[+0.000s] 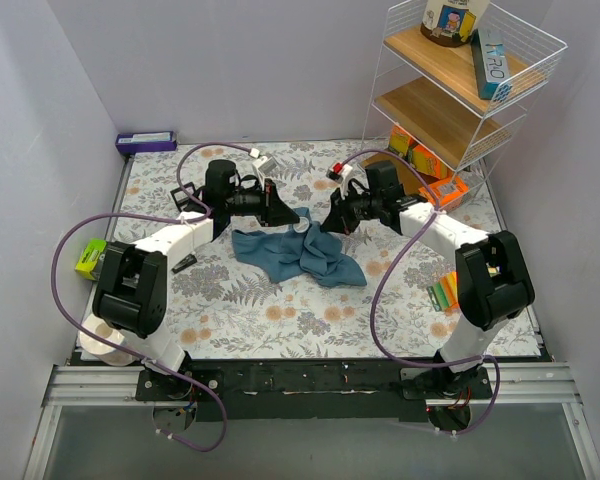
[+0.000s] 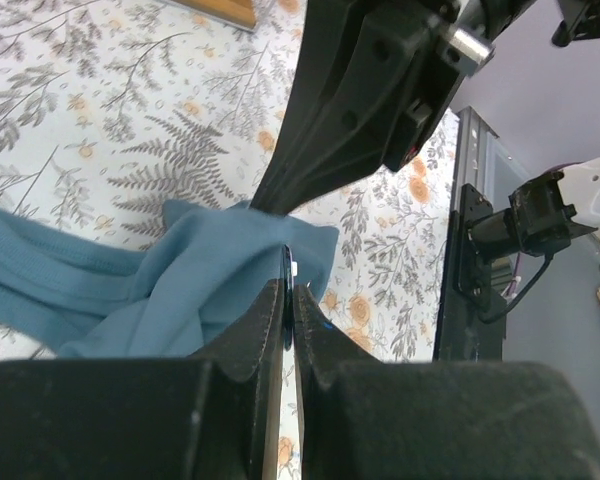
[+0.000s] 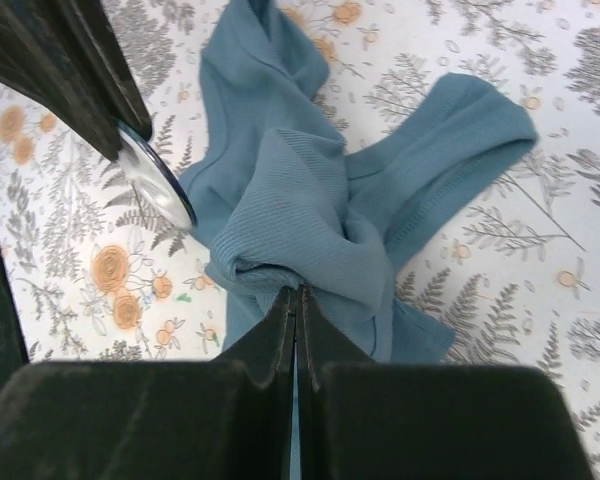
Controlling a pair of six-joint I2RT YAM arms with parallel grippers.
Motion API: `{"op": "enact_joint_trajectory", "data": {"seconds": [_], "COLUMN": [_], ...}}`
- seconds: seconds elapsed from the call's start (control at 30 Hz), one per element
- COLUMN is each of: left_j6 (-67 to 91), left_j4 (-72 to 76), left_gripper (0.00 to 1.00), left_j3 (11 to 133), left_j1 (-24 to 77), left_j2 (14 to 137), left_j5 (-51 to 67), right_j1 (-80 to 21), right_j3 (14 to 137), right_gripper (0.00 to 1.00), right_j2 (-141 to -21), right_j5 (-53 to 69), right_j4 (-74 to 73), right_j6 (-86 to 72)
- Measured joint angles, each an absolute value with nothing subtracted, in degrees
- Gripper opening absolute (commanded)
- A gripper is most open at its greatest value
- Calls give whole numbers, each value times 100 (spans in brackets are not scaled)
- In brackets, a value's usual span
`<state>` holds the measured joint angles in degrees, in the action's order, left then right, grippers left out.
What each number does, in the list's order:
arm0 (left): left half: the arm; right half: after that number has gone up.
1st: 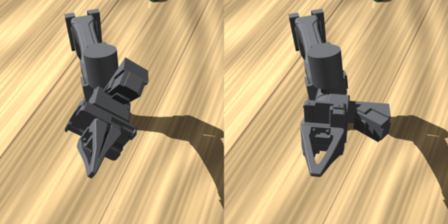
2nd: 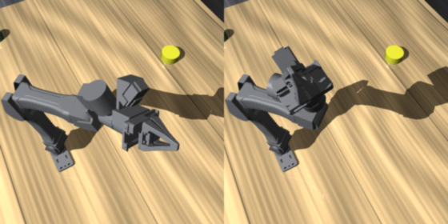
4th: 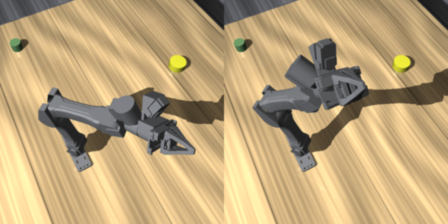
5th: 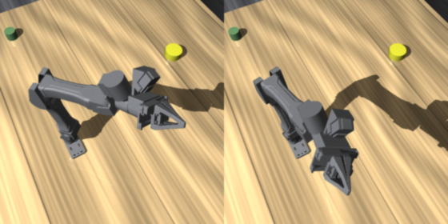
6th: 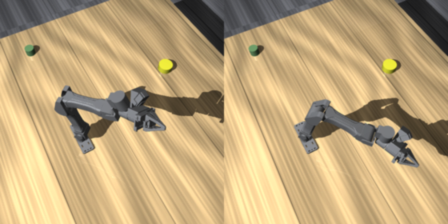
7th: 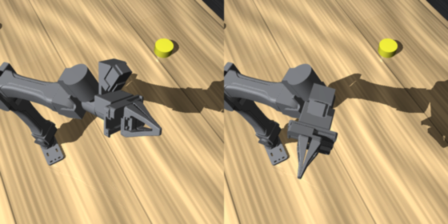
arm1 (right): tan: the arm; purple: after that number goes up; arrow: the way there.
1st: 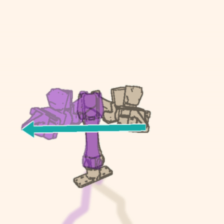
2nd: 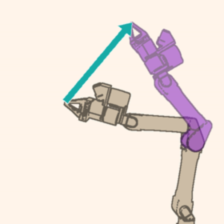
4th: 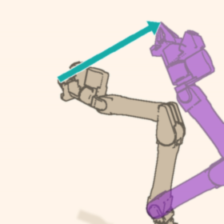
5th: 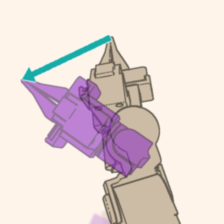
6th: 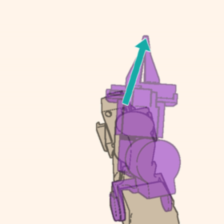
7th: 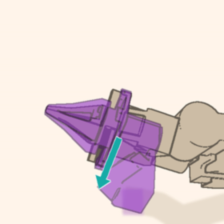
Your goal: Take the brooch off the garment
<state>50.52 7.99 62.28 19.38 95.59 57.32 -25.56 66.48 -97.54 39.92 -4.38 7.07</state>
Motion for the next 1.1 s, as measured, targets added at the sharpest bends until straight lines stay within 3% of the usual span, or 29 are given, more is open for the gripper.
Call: {"op": "enact_joint_trajectory", "data": {"seconds": [0.07, 0.1, 0.13, 0.33, 0.47, 0.7, 0.83, 1.0, 1.1], "left_j6": [4956, 4899, 4853, 5207, 6117, 7454, 7773, 7953, 7970], "left_j4": [635, 530, 434, 805, 1896, 3487, 3861, 4042, 4064], "left_gripper": [0, 0, 0, 0, 0, 0, 0, 0, 0], "left_j3": [6228, 6228, 6228, 5916, 5599, 5402, 5404, 5406, 5411], "left_j1": [1855, 1813, 1772, 1590, 1584, 1590, 1586, 1584, 1581], "left_j2": [9546, 9537, 9522, 9238, 9150, 9185, 9282, 9389, 9404], "left_j5": [5677, 5647, 5629, 5940, 6482, 7000, 7072, 7083, 7087], "right_j1": [-2482, -2412, -2320, -1933, -2200, -2563, -2563, -2565, -2563], "right_j3": [6716, 6755, 6812, 7116, 7183, 7192, 7218, 7223, 7223], "right_gripper": [4, 12, 27, 56, 66, 62, 48, 42, 28], "right_j2": [-9789, -9789, -9789, -9789, -9789, -9988, -10112, -10121, -10123], "right_j5": [3872, 3865, 3879, 4595, 5334, 6211, 6451, 6567, 6622], "right_j4": [-504, -565, -628, -735, -482, 294, 521, 757, 893], "right_j6": [703, 701, 701, 556, 185, -666, -1000, -1330, -1455]}}
